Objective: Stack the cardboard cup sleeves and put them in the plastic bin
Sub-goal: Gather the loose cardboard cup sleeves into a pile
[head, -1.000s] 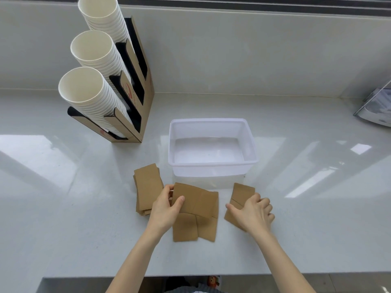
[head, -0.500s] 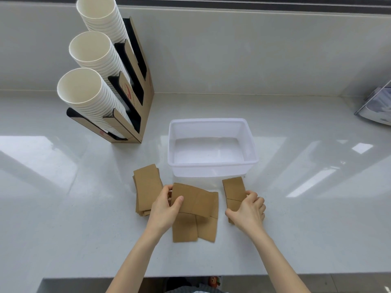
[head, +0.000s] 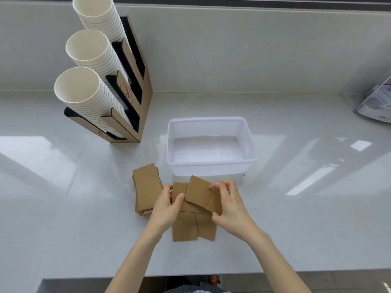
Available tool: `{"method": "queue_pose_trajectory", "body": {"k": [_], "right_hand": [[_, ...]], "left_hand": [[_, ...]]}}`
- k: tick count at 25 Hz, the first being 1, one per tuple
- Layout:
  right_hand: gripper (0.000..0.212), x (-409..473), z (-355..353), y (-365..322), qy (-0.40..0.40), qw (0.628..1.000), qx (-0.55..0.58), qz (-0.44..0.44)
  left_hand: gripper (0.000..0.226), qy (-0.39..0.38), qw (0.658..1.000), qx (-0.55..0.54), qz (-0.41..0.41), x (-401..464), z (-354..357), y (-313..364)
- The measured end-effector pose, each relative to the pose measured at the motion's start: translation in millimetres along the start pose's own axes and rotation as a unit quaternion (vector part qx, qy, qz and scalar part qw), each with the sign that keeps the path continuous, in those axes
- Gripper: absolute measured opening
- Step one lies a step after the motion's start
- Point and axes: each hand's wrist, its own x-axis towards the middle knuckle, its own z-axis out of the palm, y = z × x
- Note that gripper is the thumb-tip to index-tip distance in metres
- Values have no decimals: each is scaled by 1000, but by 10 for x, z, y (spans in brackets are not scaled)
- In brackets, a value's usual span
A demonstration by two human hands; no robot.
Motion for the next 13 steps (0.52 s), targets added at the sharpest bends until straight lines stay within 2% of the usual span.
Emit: {"method": "queue_pose_trajectory", "body": {"k": [3, 7, 11, 13], "right_hand": [[57, 25, 0, -46, -3, 1000, -13, -24], [57, 48, 16, -111, -10, 998, -30, -51], [57, 74, 48, -163, -8, 996, -42, -75], [57, 80, 63, -178, -10, 996, -46, -82]], "left_hand": [[32, -1, 1000, 6, -1, -11, -10, 16], [28, -15, 1000, -4, 0, -46, 22, 66], [37, -26, 999, -19, -15, -39, 37, 48], [32, -34, 999, -19, -16, -48, 43, 50]]}}
